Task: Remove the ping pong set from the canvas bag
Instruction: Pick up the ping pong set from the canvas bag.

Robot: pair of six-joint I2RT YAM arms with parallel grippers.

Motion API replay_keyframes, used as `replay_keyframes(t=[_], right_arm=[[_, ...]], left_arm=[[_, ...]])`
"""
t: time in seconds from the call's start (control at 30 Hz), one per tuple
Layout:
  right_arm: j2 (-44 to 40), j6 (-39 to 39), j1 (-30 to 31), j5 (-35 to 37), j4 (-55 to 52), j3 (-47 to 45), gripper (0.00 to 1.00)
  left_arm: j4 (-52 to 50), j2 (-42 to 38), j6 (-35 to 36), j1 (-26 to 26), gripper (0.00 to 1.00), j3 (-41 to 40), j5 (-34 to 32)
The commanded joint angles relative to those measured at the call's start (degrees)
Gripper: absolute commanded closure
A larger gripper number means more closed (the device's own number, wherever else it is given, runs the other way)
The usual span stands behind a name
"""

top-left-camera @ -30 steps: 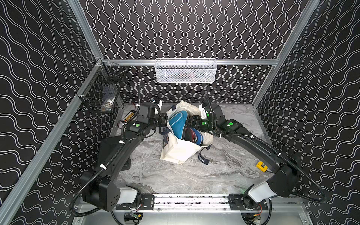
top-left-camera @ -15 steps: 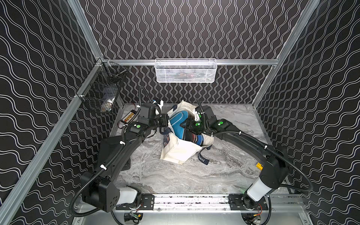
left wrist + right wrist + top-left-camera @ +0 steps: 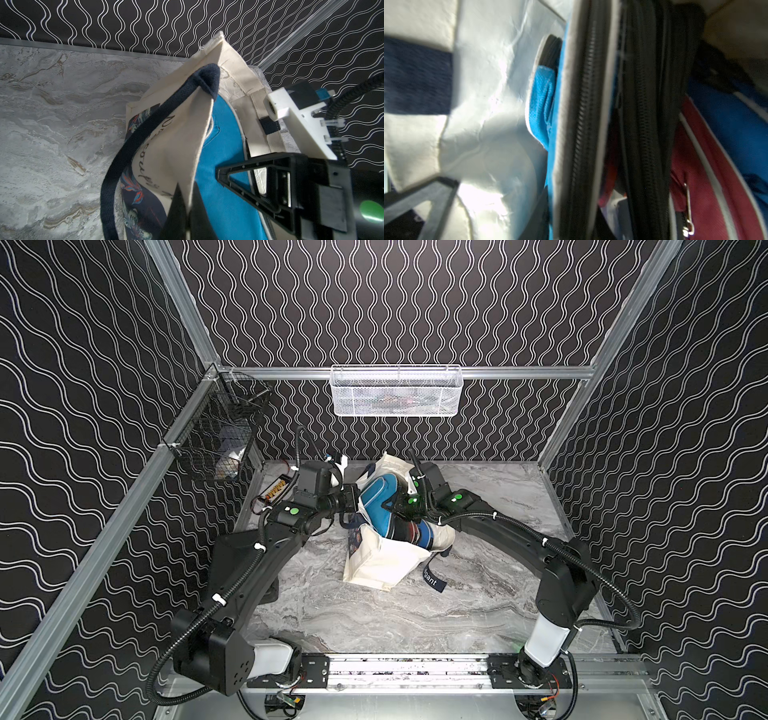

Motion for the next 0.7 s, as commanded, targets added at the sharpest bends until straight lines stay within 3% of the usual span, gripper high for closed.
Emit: replay_keyframes(t=[0.0,0.23,0.67], right_arm=[[-1.9,-1.4,0.0,2.3,4.7,1.4,0.89],[-8.8,-2.6,0.1,4.9,7.4,-0.5,0.94],[-17.6,-6.8,-0.1,11.9,7.2,-0.7,0.96]], left_arm=[[4.9,-1.1,0.0,-0.2,1.00,0.0,2.3],[4.9,-0.3,0.5,-0.2,1.00,-0.1,1.2],[5.0,0.6,0.9,-0.2,1.00,-1.0,0.8]])
